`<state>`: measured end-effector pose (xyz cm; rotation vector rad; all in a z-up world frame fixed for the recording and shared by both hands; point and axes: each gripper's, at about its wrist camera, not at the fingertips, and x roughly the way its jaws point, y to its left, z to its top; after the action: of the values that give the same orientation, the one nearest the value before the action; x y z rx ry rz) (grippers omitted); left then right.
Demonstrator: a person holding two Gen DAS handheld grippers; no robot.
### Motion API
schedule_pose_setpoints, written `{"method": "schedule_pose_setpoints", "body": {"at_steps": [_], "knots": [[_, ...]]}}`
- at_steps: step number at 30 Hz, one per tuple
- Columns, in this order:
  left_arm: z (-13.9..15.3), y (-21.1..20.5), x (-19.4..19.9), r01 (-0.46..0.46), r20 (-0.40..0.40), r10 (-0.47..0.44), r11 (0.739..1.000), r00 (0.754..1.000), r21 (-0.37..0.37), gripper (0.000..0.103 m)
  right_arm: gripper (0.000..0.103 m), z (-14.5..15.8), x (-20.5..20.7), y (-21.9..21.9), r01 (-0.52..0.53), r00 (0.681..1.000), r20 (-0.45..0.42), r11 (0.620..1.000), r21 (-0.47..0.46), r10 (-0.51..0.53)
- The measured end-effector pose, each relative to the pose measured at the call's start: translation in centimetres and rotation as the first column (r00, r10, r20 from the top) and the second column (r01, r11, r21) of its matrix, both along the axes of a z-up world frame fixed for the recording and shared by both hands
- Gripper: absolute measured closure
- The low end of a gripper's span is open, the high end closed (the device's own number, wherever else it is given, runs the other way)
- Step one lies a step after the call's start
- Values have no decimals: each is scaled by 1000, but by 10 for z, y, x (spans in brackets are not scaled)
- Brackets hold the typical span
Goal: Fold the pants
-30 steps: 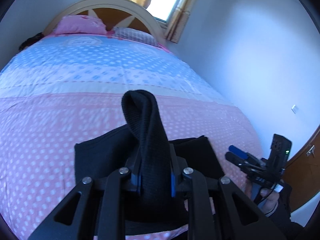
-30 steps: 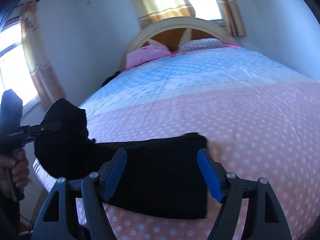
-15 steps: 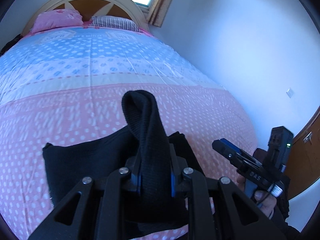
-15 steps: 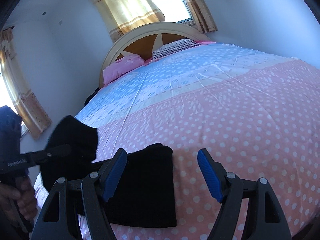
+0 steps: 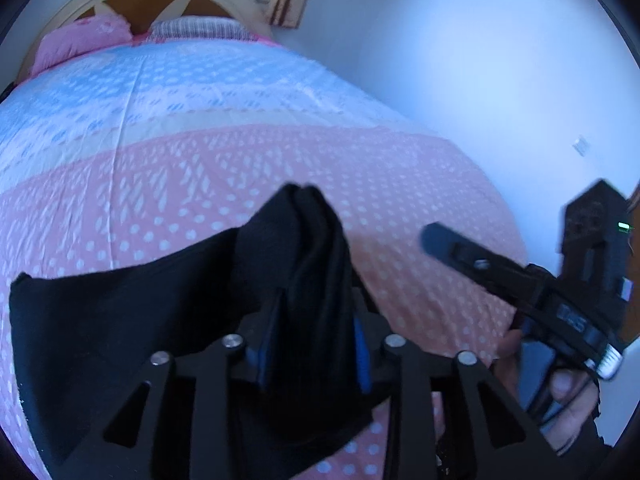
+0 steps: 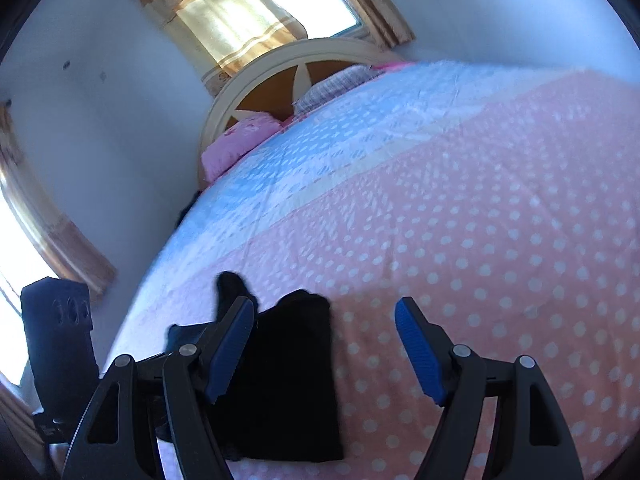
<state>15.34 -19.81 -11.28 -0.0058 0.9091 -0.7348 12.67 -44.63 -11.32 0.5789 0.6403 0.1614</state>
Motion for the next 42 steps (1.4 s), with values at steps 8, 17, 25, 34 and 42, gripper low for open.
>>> {"method": "schedule_pose_setpoints", "body": {"at_steps": [8, 17, 25, 34, 42], "knots": [[30, 77, -27, -111, 213, 115, 993, 970, -32, 25, 28, 17, -6, 18, -107, 994, 13, 994, 33, 106], [-27, 152, 19, -353, 139, 339, 931, 931, 97, 25, 84, -12, -2, 71, -227, 960, -208, 953, -198, 186], [-46, 146, 9, -327, 134, 313, 939, 940, 102, 23, 86, -26, -2, 52, -198, 963, -225, 955, -223, 147], [-35, 179, -6, -383, 154, 373, 923, 915, 34, 20, 67, -4, -5, 56, -148, 983, -147, 936, -319, 106], [-57, 196, -25, -390, 91, 387, 921, 918, 21, 20, 38, 52, 46, 169, -468, 880, -64, 835, -289, 471]]}}
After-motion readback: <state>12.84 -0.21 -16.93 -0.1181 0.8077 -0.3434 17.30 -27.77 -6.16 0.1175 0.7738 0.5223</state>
